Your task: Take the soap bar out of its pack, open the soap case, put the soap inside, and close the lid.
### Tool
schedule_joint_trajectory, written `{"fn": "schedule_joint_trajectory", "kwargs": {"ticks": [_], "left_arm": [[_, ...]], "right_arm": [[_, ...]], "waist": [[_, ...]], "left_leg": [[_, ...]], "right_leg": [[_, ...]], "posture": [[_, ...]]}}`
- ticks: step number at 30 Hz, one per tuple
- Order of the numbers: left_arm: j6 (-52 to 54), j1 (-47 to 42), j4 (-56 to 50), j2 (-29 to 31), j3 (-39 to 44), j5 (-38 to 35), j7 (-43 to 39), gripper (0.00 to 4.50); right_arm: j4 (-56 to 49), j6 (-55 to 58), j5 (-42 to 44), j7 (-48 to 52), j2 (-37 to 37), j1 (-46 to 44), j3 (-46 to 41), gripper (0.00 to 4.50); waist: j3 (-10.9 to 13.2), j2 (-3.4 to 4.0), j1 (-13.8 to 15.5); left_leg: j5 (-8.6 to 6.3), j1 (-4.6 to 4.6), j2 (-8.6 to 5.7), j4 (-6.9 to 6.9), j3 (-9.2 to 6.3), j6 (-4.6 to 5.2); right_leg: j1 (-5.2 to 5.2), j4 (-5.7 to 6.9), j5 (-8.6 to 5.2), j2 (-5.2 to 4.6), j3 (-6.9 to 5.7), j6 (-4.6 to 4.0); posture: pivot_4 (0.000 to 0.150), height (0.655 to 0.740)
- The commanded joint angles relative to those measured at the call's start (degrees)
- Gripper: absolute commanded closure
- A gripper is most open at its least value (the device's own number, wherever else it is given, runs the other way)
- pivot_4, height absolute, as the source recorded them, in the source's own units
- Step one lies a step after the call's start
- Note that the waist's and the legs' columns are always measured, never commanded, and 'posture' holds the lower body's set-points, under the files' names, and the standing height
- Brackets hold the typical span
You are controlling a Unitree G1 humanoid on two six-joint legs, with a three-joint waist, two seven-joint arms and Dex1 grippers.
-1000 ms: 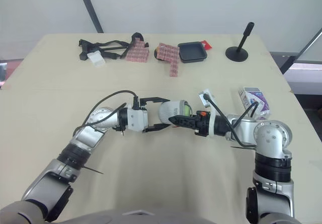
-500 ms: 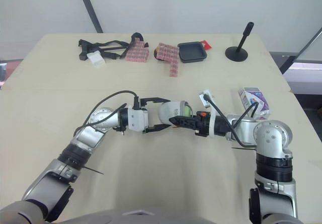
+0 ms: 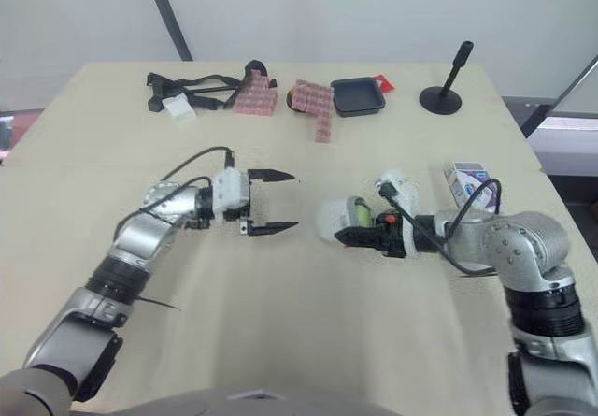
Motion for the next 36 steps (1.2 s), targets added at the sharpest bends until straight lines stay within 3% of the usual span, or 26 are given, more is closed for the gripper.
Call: {"fn": "schedule_joint_trajectory", "kwargs": {"ticks": [1,8,14,19,36], "left_arm": [[8.76,-2.3,-4.56,0.73,0.71,-2.78,-1.31,0.0],[19.53,-4.54,-10.88,-2.08,-3.11,-2.11,-0.23,0.0],[19.32,-4.71,-11.18,-5.94,-5.08,0.53,2.17,0.0],[17.12,-4.68,-9.05,-8.2,-7.75,4.86,4.33,0.0],[16.42,-5.41,-5.58,-12.02,-7.83,6.06,5.0,0.0]], "right_arm": [[-4.74,-6.78,-7.88,7.8,-7.32,-7.45,7.15,2.42],[-8.79,-11.36,-24.47,19.45,-17.13,-22.82,27.56,2.42],[-9.26,-10.61,-31.74,24.59,-15.24,-29.85,38.14,2.42],[-7.19,-10.04,-34.86,27.29,-11.91,-33.25,41.08,2.42],[-2.78,-11.07,-41.79,30.51,-6.66,-35.25,42.73,2.42]], "waist": [[0.03,0.03,-0.24],[0.06,0.01,-0.33],[0.13,0.08,0.0],[0.14,0.08,-0.04],[0.13,0.09,0.46]], "left_leg": [[0.0,0.01,0.0,0.0,0.0,0.0],[-0.01,-0.07,0.05,-0.01,-0.07,-0.03],[-0.02,-0.22,0.12,0.03,-0.17,-0.03],[-0.02,-0.18,0.14,0.06,-0.16,-0.04],[-0.01,-0.17,0.15,0.24,-0.14,-0.03]], "right_leg": [[0.0,0.01,0.0,0.0,0.01,0.0],[0.09,0.06,0.0,0.15,0.03,0.0],[0.1,0.02,0.01,0.35,0.14,0.01],[0.09,0.12,0.01,0.37,0.22,0.01],[0.09,0.3,0.01,0.64,0.86,0.0]], "posture": [[0.15,0.74],[0.15,0.74],[0.15,0.74],[0.15,0.74],[0.15,0.74]]}}
